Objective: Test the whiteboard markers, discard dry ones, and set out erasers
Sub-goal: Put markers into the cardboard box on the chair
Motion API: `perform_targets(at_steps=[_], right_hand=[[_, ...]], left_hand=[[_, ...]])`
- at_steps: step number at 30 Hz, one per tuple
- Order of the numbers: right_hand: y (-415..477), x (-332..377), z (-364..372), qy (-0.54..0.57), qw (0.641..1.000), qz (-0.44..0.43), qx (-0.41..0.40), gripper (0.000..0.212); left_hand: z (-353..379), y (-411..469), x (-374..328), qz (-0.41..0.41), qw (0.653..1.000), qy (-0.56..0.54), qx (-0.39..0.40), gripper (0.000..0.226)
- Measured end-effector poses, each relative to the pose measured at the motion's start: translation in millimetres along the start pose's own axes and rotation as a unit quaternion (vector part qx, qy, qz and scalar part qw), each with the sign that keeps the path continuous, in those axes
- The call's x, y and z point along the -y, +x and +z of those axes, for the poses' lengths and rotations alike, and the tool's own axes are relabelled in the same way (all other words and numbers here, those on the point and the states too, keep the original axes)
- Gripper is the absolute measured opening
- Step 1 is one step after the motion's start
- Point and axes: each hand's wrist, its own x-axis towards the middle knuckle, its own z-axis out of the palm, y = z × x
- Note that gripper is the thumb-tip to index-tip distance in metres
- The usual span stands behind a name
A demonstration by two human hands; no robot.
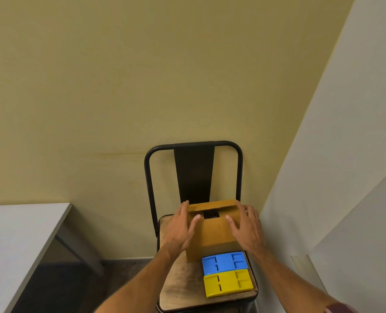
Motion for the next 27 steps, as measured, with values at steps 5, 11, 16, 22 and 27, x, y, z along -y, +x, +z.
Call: perform_targets(at_steps=[5,11,16,22,27], right_hand=[[-5,-4,-6,0.085,0.996,0.0,-0.015,0.052],[-7,-16,-18,0.256,0.964,0.066,0.04,0.038],[-9,-25,-24,0.301,0.935,0.089,0.165,0.038],[-9,-33,-27,0.276,0.918,0.058,0.278,0.043],[-3,-39,-29,0.236,0.914,0.044,0.328,0.068]], left_hand=[[-15,16,-10,-0.015,0.994,-0.104,-0.039,0.085],[-21,38,-8,-0.006,0.997,-0.074,-0.021,0.081],[-10,52,1,-0.009,0.999,-0.002,0.04,0.082],[8,67,8,0.015,0.988,0.13,0.079,0.084],[17,76,7,-0.004,0.979,0.167,0.116,0.086]])
